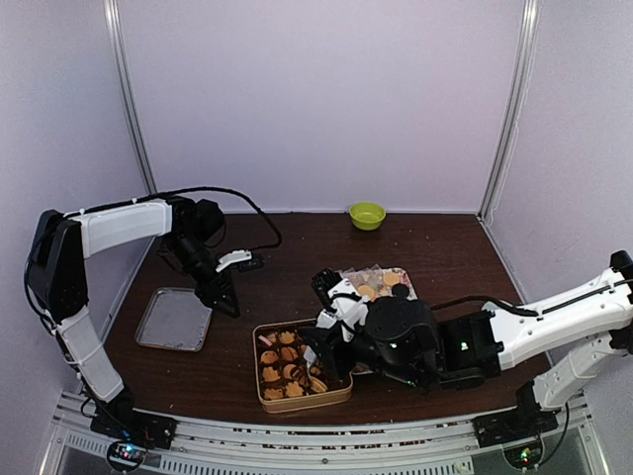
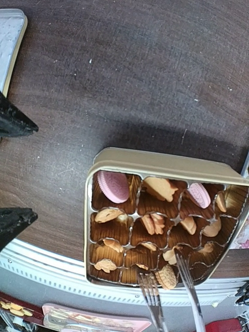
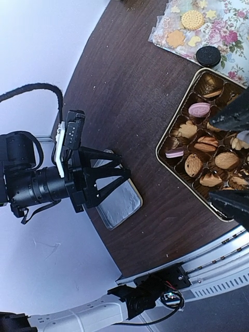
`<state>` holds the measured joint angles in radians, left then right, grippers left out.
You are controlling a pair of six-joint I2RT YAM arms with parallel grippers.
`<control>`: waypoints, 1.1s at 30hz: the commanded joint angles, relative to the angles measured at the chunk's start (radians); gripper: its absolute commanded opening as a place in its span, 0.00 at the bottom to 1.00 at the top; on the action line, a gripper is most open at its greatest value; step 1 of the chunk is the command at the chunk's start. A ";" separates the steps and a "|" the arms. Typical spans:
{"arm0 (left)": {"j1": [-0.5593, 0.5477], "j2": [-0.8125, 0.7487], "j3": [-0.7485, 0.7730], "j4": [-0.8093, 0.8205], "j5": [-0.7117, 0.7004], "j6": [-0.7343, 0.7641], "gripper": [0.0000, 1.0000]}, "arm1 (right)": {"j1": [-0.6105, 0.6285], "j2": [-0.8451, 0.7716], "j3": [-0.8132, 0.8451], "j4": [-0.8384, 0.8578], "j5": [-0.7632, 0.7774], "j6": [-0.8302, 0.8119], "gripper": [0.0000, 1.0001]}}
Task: Pack the cookies
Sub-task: Adjust the fake cookies in the empty pocket of the box.
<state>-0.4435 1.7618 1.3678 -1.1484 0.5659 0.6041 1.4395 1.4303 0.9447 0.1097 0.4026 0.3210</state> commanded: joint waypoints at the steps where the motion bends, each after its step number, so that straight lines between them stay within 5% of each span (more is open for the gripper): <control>1: -0.003 0.010 0.002 0.009 0.032 0.005 0.49 | -0.001 -0.070 -0.035 0.074 0.025 -0.008 0.35; 7: -0.010 0.022 0.003 0.012 0.037 0.001 0.48 | -0.002 -0.110 -0.028 0.065 0.035 -0.038 0.26; 33: -0.015 0.019 0.005 0.020 0.016 0.003 0.48 | -0.004 -0.141 -0.057 -0.006 -0.041 0.001 0.30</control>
<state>-0.4538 1.7844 1.3678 -1.1442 0.5831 0.6033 1.4395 1.2961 0.8917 0.0967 0.3668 0.3157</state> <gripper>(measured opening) 0.480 0.312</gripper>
